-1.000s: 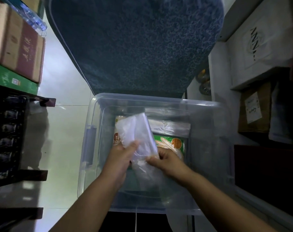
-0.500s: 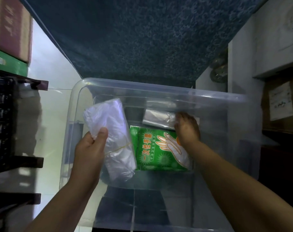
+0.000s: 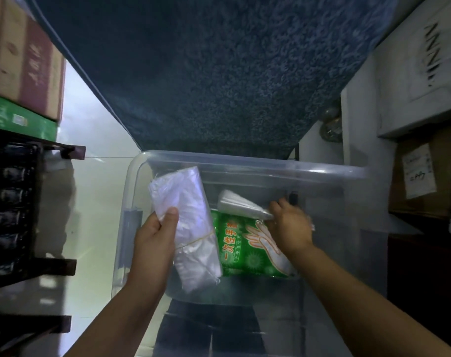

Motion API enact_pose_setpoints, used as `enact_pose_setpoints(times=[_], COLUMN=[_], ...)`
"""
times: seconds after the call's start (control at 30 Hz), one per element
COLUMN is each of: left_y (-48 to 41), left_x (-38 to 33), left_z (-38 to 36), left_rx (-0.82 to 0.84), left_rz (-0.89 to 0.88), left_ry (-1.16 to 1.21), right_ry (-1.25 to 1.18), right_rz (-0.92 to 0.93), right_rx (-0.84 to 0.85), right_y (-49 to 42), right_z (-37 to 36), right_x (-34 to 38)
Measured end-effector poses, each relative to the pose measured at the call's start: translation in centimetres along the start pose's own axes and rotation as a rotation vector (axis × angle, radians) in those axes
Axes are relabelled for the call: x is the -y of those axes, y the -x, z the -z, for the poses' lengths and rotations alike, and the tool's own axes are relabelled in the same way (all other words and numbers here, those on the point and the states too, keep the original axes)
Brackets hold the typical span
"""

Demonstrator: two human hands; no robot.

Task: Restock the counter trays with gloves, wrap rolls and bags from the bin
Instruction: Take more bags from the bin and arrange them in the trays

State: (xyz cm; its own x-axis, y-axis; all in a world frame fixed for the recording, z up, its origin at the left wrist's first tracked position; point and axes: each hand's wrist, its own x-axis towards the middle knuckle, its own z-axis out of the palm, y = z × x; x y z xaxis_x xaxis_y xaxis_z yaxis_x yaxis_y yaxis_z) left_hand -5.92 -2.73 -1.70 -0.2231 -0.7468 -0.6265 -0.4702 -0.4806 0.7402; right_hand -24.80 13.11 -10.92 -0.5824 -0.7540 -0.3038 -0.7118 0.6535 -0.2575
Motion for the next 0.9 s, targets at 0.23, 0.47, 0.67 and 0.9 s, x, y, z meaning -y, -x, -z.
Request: enact_pose_setpoints(times=[0.23,0.47,0.67,0.9], left_y=[3.8,9.4,13.5,18.7], left_x=[-5.8,-12.5,-16.0,-16.4], left_z=[0.0,0.5,0.3,-1.6], left_rx=[0.042,0.256,0.361,0.557], left_rz=[-0.073,-0.044,-0.010,0.119], left_ry=[-0.005,0.070,0.093,0.184], right_ry=[-0.639,-1.044,-0.785,-0.719], right_rz=[-0.293,-0.207,-0.277,-0.337], right_rx=[-0.151,-0.304,-0.505,-0.552], right_y=[6.4,11.7,15.0,20.6], right_z=[9.7,19.8,23.2,25.2], right_x=[5.7,13.1,15.4,14.8])
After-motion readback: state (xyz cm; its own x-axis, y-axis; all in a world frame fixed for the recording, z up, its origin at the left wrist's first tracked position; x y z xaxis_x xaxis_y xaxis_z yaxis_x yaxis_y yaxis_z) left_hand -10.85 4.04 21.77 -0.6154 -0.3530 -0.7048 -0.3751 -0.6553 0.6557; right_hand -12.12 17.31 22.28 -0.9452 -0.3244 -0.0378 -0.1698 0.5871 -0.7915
